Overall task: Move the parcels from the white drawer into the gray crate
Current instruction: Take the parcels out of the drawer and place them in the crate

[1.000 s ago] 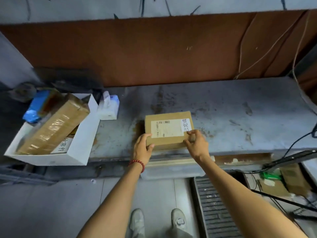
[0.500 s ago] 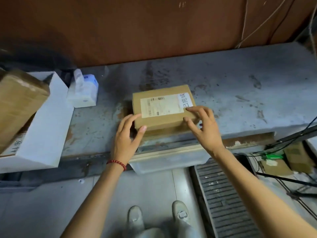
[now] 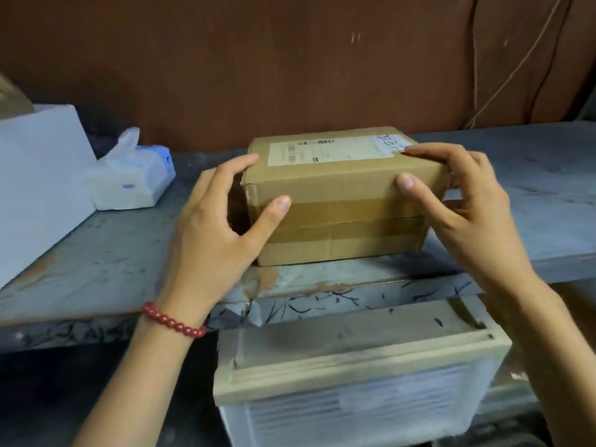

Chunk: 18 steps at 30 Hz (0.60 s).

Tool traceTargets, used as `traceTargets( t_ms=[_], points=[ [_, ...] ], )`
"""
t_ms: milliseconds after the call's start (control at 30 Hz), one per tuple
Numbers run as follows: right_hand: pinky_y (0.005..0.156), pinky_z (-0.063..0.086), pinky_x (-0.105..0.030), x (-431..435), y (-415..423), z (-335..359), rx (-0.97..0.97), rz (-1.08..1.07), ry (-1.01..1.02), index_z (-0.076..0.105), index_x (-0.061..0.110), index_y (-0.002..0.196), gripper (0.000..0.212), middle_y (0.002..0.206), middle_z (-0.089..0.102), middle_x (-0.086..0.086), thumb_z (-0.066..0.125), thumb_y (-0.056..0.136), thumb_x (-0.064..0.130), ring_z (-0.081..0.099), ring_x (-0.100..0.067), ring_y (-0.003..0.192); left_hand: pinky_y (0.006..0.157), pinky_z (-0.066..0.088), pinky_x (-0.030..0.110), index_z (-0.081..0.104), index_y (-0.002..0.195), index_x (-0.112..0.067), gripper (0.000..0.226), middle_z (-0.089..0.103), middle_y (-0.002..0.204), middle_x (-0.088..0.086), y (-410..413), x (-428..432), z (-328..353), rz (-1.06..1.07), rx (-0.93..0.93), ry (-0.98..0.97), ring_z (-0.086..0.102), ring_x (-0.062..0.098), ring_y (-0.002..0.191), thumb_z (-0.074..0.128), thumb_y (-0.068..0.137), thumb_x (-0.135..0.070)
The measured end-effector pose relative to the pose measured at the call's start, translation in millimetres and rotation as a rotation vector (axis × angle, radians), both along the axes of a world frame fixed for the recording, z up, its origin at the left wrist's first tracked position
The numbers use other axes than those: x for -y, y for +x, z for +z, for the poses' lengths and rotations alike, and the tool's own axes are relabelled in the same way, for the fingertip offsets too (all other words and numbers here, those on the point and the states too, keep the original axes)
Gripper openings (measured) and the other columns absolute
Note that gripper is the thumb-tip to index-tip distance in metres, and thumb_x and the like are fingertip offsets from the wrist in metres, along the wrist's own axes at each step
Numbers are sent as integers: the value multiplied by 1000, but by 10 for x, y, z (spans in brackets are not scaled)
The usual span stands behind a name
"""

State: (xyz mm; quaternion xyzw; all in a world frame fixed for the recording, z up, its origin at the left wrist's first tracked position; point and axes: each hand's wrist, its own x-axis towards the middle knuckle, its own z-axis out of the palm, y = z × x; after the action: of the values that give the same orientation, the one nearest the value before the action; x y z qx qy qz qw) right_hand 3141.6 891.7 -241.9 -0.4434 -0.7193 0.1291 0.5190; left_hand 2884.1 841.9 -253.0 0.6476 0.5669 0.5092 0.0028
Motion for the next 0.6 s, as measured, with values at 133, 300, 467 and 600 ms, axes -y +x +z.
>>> traceTargets(
  t_ms=[133,300,467,600],
  points=[
    [90,41,-19,8,-38,-52,21,-30,57,49,40,127,48,115,49,7,62,82,53,47,-2,102,86,35,17,41,137,-34,65,46,132,-10,68,-22,0,60,-81,35,40,-4,111,56,82,-63],
    [94,49,-32,162,40,-84,-23,10,67,30,39,141,72,130,49,14,68,81,48,53,-4,110,92,36,26,34,143,-29,68,41,141,-6,155,79,-13,163,-173,82,39,7,123,57,85,-56],
    [92,51,-34,474,82,-209,-58,-59,164,43,28,135,59,129,50,12,68,84,43,51,-4,113,100,36,30,43,137,-20,59,45,138,-2,303,411,-173,255,-291,217,41,17,125,53,87,-49],
    [82,51,-22,953,21,-601,-59,61,170,50,27,128,51,119,58,13,68,84,44,56,-3,110,95,42,31,54,130,-17,45,56,127,-1,540,865,-497,211,-369,294,51,17,115,57,90,-38]
  ],
)
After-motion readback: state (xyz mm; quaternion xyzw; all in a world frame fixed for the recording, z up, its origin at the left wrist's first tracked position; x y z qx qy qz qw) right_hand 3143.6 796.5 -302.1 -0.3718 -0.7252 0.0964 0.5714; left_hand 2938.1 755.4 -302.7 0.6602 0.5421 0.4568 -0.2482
